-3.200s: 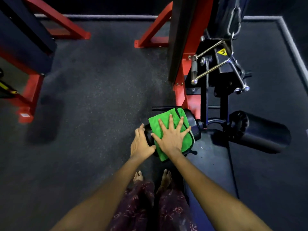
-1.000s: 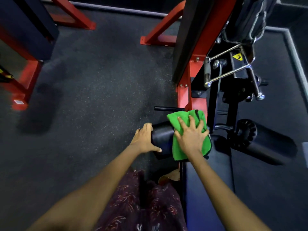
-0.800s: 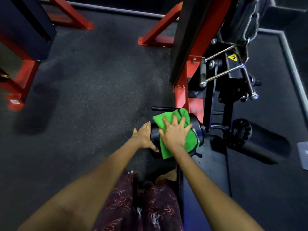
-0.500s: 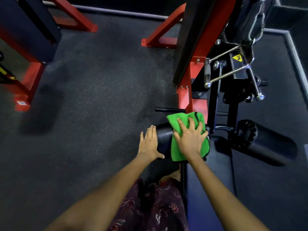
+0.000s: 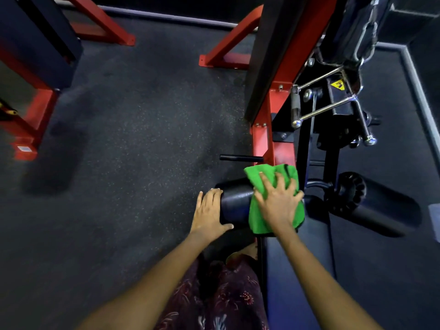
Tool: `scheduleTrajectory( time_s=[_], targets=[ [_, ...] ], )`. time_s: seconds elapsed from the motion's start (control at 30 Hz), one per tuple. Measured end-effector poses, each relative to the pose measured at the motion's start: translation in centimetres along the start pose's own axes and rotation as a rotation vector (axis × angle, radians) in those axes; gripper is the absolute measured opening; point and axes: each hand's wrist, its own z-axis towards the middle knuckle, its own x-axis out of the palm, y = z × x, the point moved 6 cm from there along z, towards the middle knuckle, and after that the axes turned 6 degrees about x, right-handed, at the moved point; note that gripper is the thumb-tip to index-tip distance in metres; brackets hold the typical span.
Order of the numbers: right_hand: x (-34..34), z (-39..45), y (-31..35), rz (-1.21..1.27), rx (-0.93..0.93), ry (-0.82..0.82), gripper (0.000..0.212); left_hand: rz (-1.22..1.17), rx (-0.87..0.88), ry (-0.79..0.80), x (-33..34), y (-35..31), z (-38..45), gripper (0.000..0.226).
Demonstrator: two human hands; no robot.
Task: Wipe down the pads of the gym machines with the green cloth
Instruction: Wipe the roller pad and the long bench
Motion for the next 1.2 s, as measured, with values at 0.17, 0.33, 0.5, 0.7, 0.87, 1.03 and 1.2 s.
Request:
scheduleTrajectory(
  time_s=[0.17, 0.33, 0.5, 0.7, 0.87, 1.03, 1.2],
  targets=[
    [0.8, -2.2, 3.3, 0.091, 0.13, 0.04, 0.06, -0.058, 0.03, 0.092, -1.7, 1.3, 2.5, 0.111],
    [2.4, -5.0, 6.5, -0.052, -0.203, 0.04, 0.067, -0.047, -0.113, 0.354, -0.1, 3.2, 3.8, 0.125],
    [0.7, -0.2, 0.3, 0.005, -0.036, -0.03, 0.057, -0.086, -0.099, 0.417, -0.4, 2.3, 3.9, 0.145],
    [0.5, -1.3, 3.1, 0.043, 0.119, 0.033, 0.057, 0.142, -0.09, 0.453, -0.6, 0.0, 4.0, 0.129],
    [1.9, -3.8, 5.2, -0.019, -0.127, 0.062, 0.058, 0.245, -0.133, 0.278, 1.0, -1.3, 1.6, 0.105],
    [0.1, 1.2, -1.6, 0.01, 0.135, 0.014, 0.055, 0.279, -0.162, 0.184, 2.3, -2.5, -0.4, 0.124],
    [0.5, -0.2, 2.3, -0.026, 0.066, 0.068, 0.057, 0.234, -0.11, 0.159, 0.7, -2.7, 0.8, 0.105]
  ],
)
